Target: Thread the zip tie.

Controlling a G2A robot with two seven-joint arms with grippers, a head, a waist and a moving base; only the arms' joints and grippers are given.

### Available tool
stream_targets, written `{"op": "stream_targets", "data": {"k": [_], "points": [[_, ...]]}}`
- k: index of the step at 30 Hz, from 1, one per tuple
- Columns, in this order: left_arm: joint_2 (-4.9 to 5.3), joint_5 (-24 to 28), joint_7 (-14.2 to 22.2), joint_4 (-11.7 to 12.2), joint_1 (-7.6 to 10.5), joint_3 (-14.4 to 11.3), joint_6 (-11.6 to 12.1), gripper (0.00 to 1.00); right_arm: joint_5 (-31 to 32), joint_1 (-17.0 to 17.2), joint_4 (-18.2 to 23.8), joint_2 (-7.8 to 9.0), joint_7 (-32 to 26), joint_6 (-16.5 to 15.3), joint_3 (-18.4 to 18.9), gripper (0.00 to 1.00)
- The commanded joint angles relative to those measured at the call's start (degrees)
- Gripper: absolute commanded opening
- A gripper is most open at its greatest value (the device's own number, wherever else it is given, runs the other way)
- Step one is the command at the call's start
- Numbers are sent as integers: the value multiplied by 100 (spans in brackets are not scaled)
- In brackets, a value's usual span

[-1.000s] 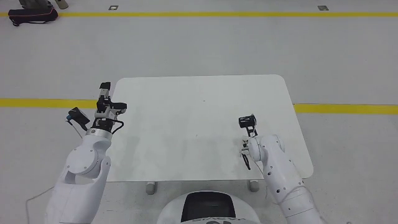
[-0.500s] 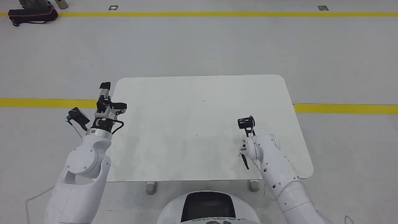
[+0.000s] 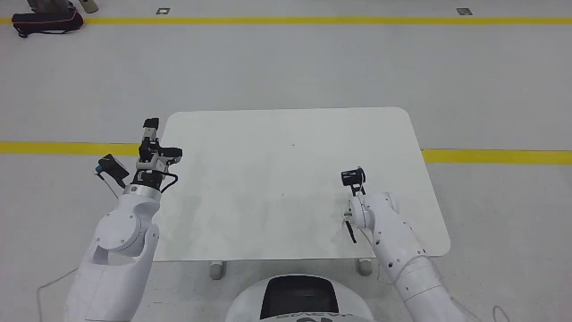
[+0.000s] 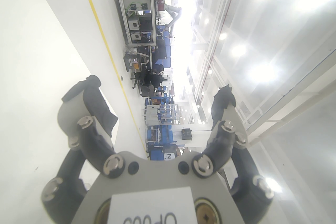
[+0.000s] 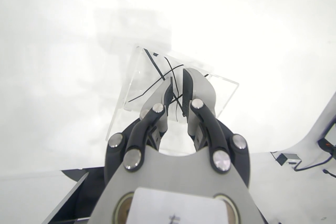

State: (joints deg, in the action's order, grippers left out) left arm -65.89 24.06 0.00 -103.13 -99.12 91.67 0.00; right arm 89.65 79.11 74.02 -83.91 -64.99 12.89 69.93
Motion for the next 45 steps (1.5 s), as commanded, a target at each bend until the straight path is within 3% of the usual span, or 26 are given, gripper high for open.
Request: {"op": "stream_targets", "data": {"k": [1,4,6,10,27,33,37,40,45], "points": [[0,0,0,0,0,0,0,100,0,-12,-31,-3,-12,23,-3,9],[0,0,0,0,0,0,0,100,-3,-21,-60,-7,-22,46,-8,7],[0,0,0,0,0,0,0,100,-4,-21,-69,-9,-22,56,-11,0],[0,0,0,0,0,0,0,100,7,36,71,-4,-46,61,2,0],[0,0,0,0,0,0,0,100,-75,860,1971,218,-368,-140,301,0],[0,0,0,0,0,0,0,100,-734,1240,2804,280,-262,-467,793,0],[0,0,0,0,0,0,0,100,-1663,1450,3196,310,68,-712,1260,0],[0,0,0,0,0,0,0,100,-2647,1582,3310,332,391,-1161,1608,0],[0,0,0,0,0,0,0,100,-2647,1582,3310,332,391,-1161,1608,0]]}}
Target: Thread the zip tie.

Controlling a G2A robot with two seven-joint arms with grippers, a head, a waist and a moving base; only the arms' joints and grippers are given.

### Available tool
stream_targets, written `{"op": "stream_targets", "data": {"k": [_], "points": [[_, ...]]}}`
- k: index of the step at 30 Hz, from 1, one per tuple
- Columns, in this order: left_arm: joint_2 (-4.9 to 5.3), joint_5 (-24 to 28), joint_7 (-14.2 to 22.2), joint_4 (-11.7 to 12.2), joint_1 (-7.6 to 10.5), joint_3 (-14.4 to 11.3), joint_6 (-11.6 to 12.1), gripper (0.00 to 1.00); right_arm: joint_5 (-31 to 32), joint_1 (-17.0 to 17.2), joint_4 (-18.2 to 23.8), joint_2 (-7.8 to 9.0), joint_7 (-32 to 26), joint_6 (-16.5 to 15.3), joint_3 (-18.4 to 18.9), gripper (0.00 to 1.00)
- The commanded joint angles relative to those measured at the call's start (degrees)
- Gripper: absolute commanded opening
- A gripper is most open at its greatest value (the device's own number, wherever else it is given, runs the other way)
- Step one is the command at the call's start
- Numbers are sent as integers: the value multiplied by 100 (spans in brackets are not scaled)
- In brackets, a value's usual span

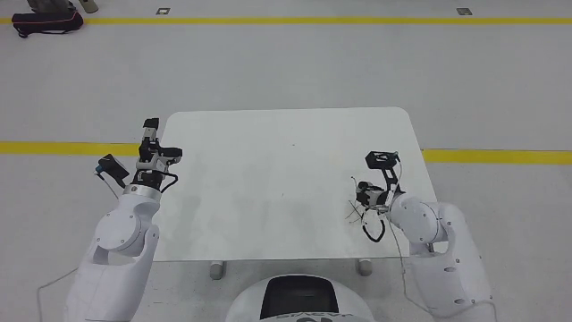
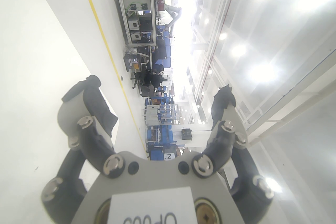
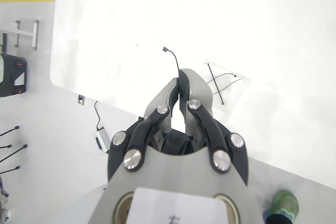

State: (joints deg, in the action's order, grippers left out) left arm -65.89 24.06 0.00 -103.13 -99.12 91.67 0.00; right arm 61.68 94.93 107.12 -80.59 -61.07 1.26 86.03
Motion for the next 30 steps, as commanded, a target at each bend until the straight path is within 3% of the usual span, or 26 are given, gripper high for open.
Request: {"op": "stream_targets", "data": {"k": [1,3,5,10,16,22,30], "points": [[0,0,0,0,0,0,0,100,150,-1,0,0,-1,2,-1,0],[0,0,0,0,0,0,0,100,-28,34,-53,0,46,-171,-59,0],[0,0,0,0,0,0,0,100,-798,33,-85,-2,251,-337,118,0],[0,0,0,0,0,0,0,100,-2190,42,-78,52,679,-1175,554,0],[0,0,0,0,0,0,0,100,-3594,-126,-361,111,540,-1738,686,0],[0,0,0,0,0,0,0,100,-4663,-405,-737,185,190,-1780,739,0],[0,0,0,0,0,0,0,100,-5347,-688,-1199,251,123,-1604,629,0]]}}
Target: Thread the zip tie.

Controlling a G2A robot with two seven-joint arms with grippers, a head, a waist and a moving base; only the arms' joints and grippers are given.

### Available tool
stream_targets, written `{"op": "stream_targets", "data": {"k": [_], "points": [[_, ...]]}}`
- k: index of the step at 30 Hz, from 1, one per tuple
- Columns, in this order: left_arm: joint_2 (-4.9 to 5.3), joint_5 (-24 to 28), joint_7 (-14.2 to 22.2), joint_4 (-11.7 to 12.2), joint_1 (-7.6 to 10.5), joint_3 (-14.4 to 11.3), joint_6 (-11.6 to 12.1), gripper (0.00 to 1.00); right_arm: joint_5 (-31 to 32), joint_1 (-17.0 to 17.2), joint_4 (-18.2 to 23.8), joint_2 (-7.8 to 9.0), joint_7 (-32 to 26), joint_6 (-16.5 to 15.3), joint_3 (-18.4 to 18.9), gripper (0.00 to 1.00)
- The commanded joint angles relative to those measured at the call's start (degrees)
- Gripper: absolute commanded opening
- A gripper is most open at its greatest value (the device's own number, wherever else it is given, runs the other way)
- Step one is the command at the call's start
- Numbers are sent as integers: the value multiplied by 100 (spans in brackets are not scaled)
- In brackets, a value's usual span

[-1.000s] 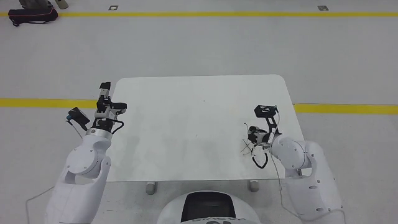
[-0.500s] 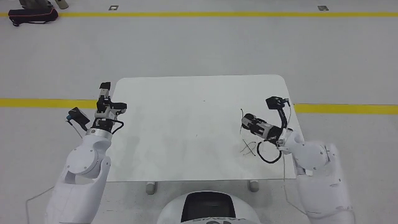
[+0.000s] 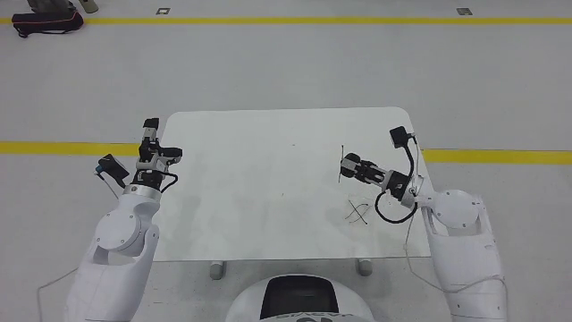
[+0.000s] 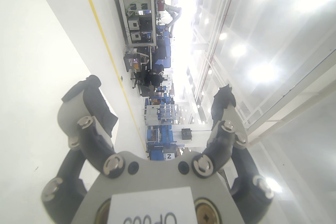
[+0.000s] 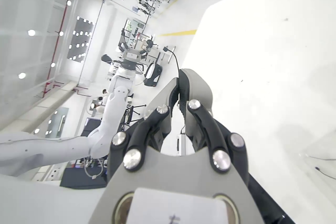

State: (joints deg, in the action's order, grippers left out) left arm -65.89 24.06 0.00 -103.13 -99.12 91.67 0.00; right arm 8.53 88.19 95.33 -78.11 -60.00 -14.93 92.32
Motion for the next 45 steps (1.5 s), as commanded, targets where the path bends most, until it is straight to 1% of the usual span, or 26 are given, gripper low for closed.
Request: {"op": "stream_targets", "data": {"k": [1,7,8,10,14,17,18,25,26,27,28,30,31,32,34,36,37,38,39,40,45], "points": [[0,0,0,0,0,0,0,100,-32,-14,-20,3,16,15,0,0],[0,0,0,0,0,0,0,100,-32,-14,-20,3,16,15,0,0],[0,0,0,0,0,0,0,100,-103,2,-40,1,99,80,-29,0],[0,0,0,0,0,0,0,100,-126,-10,-26,7,294,298,-59,0],[0,0,0,0,0,0,0,100,-126,-85,73,8,777,868,-211,0],[0,0,0,0,0,0,0,100,-130,-153,107,11,1019,1105,-308,0],[0,0,0,0,0,0,0,100,-114,-167,114,14,1098,1148,-331,0],[0,0,0,0,0,0,0,100,-114,-167,114,14,1098,1148,-331,0],[4,-129,63,-14,19,-19,49,100,-116,-148,91,15,1183,1188,-342,0],[14,-353,196,-33,23,-43,163,100,-140,-137,84,17,1259,1267,-351,0],[40,-840,421,-38,9,-60,352,100,-176,-138,93,21,1301,1366,-370,0],[82,-1780,627,-34,-12,-83,815,100,-169,-183,96,31,1353,1620,-405,0],[104,-2334,752,-22,-23,-115,1183,100,-190,-242,101,33,1354,1790,-461,0],[119,-2736,806,-9,-18,-129,1465,100,-179,-292,83,35,1384,1917,-500,0],[146,-3448,925,38,2,-171,1948,100,-133,-397,38,35,1444,2213,-610,0],[180,-4279,899,-121,71,-244,1948,100,-122,-497,-39,31,1555,2570,-730,0],[200,-4626,888,-197,84,-312,1948,100,-134,-540,-53,27,1579,2678,-791,0],[223,-4897,740,-250,93,-390,1948,100,-180,-578,-71,26,1610,2762,-840,0],[236,-5009,559,-199,76,-411,1948,100,-227,-593,-73,26,1643,2768,-855,0],[243,-5064,399,-102,61,-380,1948,100,-227,-593,-73,26,1643,2768,-855,0],[243,-5064,399,-102,61,-380,1948,100,-227,-593,-73,26,1643,2768,-855,0]]}}
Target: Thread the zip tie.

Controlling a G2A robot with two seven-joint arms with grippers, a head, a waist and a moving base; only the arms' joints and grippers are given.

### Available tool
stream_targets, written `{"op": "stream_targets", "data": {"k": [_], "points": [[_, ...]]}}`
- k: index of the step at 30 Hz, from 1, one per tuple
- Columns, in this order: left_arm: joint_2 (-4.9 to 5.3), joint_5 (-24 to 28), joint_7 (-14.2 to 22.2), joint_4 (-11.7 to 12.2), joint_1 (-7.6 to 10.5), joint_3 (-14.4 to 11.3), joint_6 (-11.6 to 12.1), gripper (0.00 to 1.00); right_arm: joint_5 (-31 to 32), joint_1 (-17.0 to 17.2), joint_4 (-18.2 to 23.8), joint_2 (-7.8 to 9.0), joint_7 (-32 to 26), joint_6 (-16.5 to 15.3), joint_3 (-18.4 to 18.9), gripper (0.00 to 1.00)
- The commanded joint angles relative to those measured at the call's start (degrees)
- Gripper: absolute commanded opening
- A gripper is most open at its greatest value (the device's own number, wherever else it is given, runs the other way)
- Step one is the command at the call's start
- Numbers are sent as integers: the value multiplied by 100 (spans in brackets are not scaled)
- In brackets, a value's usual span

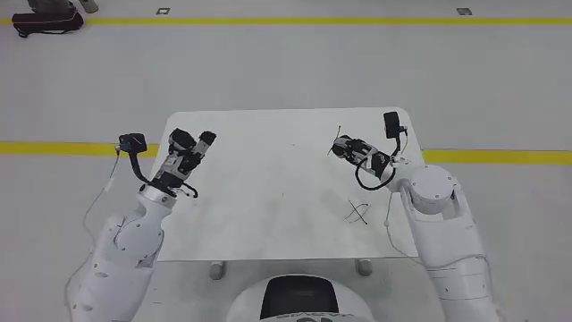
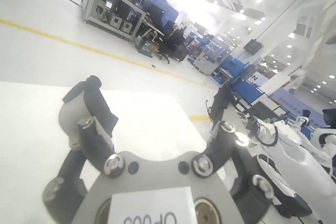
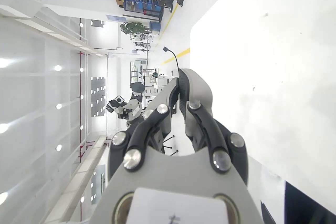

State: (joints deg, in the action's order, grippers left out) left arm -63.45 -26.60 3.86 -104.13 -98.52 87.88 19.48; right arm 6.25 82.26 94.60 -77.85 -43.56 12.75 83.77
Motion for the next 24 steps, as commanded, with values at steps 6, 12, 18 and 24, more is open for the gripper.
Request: {"op": "stream_targets", "data": {"k": [6,12,18,24], "points": [[49,-887,116,-297,122,-170,0,100,-124,12,7,-10,233,102,-126,0],[306,-2848,-310,-491,304,-774,0,100,-458,-88,36,-42,598,472,-348,0],[703,-4426,-1289,-244,597,-1422,0,100,-676,-131,30,-42,686,673,-515,0],[867,-4706,-1845,-31,735,-1570,0,100,-778,-138,-37,-30,728,673,-527,0]]}}
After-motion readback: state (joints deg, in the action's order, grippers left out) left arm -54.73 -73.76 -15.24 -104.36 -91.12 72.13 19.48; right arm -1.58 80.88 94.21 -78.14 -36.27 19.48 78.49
